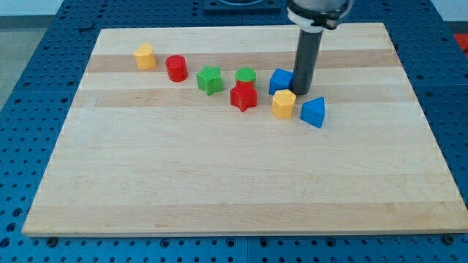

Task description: Slide the blue triangle slightly up

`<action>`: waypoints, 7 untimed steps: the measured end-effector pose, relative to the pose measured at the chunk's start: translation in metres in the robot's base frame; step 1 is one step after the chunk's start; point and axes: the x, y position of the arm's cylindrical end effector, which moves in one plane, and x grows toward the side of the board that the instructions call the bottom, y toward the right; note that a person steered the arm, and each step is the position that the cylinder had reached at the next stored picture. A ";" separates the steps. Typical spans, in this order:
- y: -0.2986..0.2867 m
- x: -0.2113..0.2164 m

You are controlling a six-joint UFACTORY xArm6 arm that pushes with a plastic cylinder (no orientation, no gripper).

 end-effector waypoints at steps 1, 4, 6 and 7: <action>-0.016 0.000; 0.065 0.055; 0.060 0.110; 0.051 0.090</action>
